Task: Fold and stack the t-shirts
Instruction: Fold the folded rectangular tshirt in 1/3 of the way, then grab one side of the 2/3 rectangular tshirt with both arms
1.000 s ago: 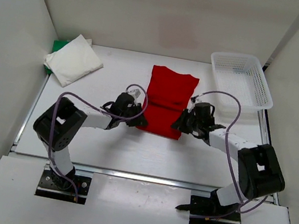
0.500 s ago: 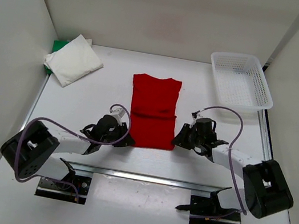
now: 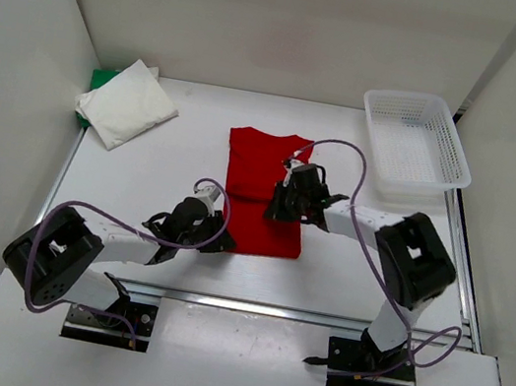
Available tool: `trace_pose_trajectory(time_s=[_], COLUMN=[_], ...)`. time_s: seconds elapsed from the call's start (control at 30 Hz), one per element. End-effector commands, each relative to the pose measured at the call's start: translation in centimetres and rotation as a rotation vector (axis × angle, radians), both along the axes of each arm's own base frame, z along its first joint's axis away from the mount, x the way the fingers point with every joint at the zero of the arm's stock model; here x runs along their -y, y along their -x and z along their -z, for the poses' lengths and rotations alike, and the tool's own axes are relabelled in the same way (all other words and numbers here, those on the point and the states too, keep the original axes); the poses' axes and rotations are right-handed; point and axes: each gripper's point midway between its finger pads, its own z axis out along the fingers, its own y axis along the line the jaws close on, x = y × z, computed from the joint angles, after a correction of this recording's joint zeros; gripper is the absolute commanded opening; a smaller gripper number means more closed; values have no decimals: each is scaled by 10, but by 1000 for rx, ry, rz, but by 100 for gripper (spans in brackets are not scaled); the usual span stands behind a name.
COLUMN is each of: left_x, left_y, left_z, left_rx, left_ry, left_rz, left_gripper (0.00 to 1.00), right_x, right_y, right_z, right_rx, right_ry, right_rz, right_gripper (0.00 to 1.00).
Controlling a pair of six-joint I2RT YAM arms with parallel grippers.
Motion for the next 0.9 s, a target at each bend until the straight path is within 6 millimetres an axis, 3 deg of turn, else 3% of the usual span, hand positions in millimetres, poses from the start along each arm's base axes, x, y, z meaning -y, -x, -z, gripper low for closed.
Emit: trace_pose_trajectory(time_s=[0.0,0.03,0.1,0.13,0.17,0.27,0.3,0.33,0.37,0.43,0.47,0.5,0.6,0.63,0.67,0.73,0.77,0.8,0.87], left_x=[-8,-9,-12,-13,-12,-16,-17,-19,-21,-30,-35,-41,-52,-54,-56,-53,-52,-50,-46], left_y=[10,7,11,12,13,10,8,10,5,4,1,0,3,7,8,12,13,17,19], left_z=[13,13,15,15,14,7,3,0,-9,-13,-15,-17,-11,-5,-2,0,3,7,10], left_rx=[-26,-24,-27,-28,-30,-15,-7,-8,19,36,41,51,45,27,20,13,11,-7,-15], left_ry=[0,1,-7,-9,-5,0,10,16,27,18,15,13,-21,-35,-41,-29,-38,-39,-50], left_rz=[3,-7,-8,-5,1,-14,-18,-16,-31,-49,-65,-76,-79,-70,-74,-67,-60,-56,-43], left_gripper=[34,34,35,35,34,34,35,35,35,37,38,39,44,45,47,48,50,52,53], right_x=[-10,-15,-9,-8,-6,-6,-3,-7,-2,-2,2,4,29,36,48,60,67,74,84], right_y=[-24,-35,-62,-84,-89,-138,-135,-142,-135,-121,-107,-106,-56,-53,-35,-11,4,19,40], right_z=[7,0,4,-9,2,-17,-5,-18,-14,-41,-29,-62,-57,-80,-61,-68,-61,-42,-31], right_rx=[48,76,88,133,103,153,93,117,92,146,120,180,161,214,160,169,150,105,91], right_ry=[47,41,56,49,65,58,78,66,69,31,31,-21,-75,-109,-99,-153,-156,-131,-122], right_rz=[-22,-22,25,50,55,91,84,80,77,75,82,99,140,165,191,202,200,201,201], right_gripper=[0,0,0,0,0,0,0,0,0,0,0,0,3,4,6,10,15,22,33])
